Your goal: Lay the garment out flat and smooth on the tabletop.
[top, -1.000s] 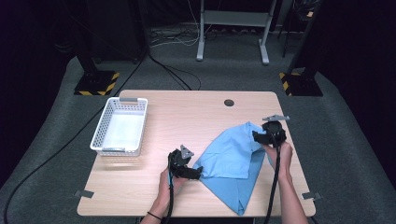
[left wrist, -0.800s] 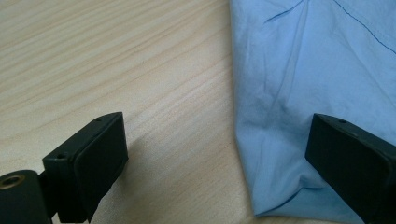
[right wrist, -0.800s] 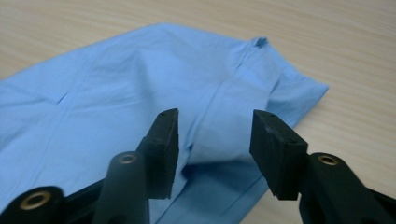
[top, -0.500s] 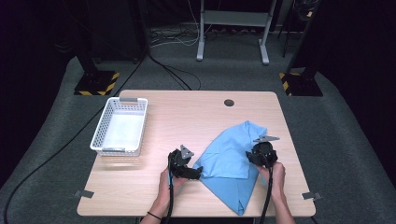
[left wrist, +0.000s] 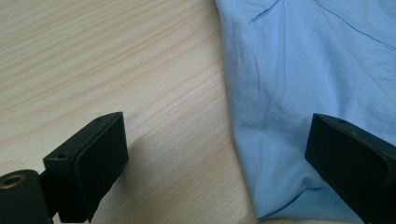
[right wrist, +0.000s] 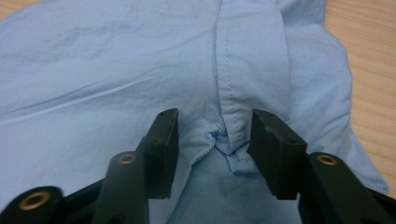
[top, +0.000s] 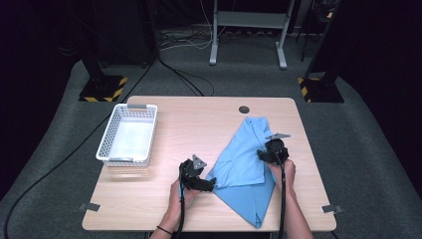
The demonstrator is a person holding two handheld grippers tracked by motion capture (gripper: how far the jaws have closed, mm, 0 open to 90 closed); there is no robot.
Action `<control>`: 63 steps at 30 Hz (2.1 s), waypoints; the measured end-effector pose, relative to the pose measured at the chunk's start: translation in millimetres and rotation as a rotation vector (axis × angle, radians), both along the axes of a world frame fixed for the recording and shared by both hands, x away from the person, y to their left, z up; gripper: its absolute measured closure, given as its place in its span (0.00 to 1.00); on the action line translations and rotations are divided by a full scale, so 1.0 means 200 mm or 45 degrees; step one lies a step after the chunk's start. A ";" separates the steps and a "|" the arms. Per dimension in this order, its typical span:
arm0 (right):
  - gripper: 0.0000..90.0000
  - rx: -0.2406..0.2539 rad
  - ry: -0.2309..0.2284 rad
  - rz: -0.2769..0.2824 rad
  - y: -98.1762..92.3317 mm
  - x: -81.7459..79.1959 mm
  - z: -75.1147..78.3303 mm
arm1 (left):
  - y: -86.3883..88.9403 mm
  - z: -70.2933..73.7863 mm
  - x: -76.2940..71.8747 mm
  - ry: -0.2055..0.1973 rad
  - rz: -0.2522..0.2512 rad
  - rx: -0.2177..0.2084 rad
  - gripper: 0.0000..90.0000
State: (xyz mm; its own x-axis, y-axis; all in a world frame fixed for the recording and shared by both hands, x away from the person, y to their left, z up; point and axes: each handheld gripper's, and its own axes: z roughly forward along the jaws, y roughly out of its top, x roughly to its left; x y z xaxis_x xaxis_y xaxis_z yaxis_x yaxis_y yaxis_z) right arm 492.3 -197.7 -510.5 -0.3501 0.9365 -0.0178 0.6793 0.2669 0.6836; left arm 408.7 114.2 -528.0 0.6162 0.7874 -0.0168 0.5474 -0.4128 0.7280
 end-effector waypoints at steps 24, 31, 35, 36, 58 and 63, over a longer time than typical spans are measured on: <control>0.58 0.071 -0.093 -0.089 -0.12 -0.21 -0.05 | 0.11 0.00 0.01 0.003 0.012 -0.001 0.06; 0.58 0.081 -0.116 -0.059 -0.07 -0.26 -0.06 | 0.16 0.00 0.01 0.003 0.009 0.001 0.06; 0.56 0.084 -0.126 -0.063 -0.07 -0.27 -0.06 | 0.16 0.01 -0.01 -0.038 0.025 0.004 0.06; 0.56 0.088 -0.125 -0.066 -0.08 -0.27 -0.06 | 0.16 0.02 -0.02 -0.054 0.032 -0.005 0.06; 0.62 0.032 -0.176 -0.008 -0.01 -0.32 -0.07 | -0.32 0.12 -0.21 -0.110 -0.333 0.018 0.04; 0.62 0.035 -0.177 0.000 -0.01 -0.32 -0.07 | -0.47 0.10 -0.20 -0.107 -0.406 0.059 0.05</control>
